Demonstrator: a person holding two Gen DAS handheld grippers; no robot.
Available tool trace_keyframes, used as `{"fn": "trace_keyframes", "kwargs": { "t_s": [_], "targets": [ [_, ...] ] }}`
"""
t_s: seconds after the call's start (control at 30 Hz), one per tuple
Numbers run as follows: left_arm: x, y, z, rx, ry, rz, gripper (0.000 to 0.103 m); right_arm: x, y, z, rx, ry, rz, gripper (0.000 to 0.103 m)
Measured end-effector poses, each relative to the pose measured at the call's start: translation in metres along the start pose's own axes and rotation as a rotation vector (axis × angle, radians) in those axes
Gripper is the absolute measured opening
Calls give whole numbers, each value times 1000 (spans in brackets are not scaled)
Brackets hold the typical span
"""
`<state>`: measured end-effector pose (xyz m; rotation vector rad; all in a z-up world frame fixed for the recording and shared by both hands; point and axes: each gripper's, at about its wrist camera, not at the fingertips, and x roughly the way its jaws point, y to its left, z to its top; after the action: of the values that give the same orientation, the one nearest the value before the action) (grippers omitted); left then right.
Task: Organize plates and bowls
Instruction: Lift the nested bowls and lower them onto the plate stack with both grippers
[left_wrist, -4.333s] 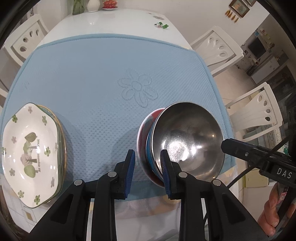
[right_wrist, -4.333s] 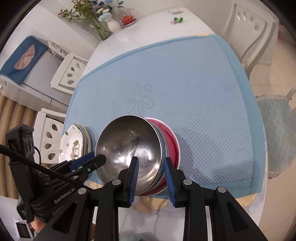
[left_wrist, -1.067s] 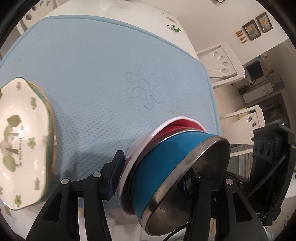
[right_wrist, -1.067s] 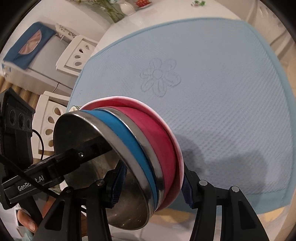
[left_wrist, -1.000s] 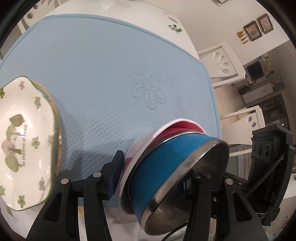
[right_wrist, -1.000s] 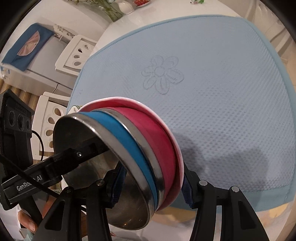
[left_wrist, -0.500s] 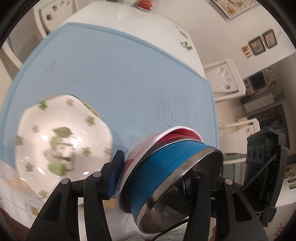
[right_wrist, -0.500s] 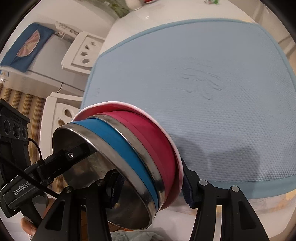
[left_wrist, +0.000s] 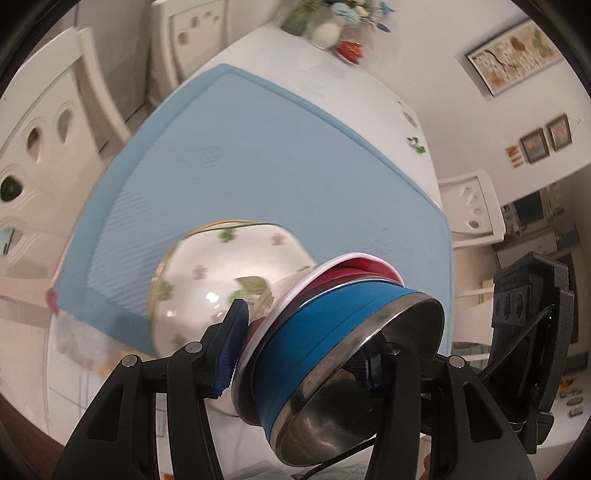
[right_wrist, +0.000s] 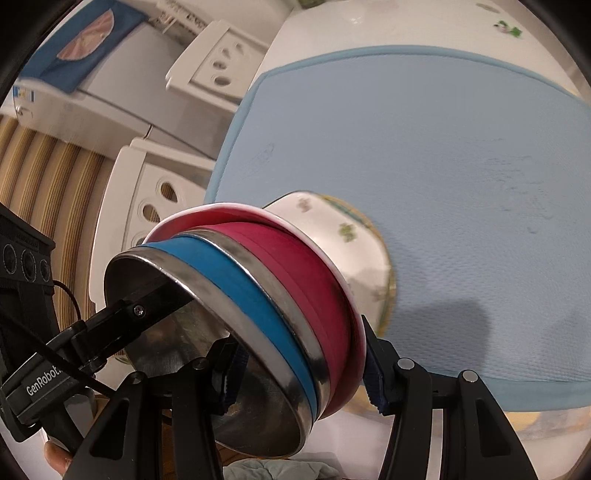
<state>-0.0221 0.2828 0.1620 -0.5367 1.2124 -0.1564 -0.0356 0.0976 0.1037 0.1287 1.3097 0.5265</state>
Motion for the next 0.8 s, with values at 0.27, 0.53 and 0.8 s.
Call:
{"fn": "trace_keyframes", "kwargs": {
  "t_s": [0.27,0.53,0.8],
  "targets": [
    [16,38,5,-8,45,-10,47,37,14,-1,15,36,-39,53],
    [40,45,8,2,121,-38,47,44,8,1,30,25,-114,53],
    [43,50,15,12,140,-57,47,47,3,15,60,26,-117,53]
  ]
}}
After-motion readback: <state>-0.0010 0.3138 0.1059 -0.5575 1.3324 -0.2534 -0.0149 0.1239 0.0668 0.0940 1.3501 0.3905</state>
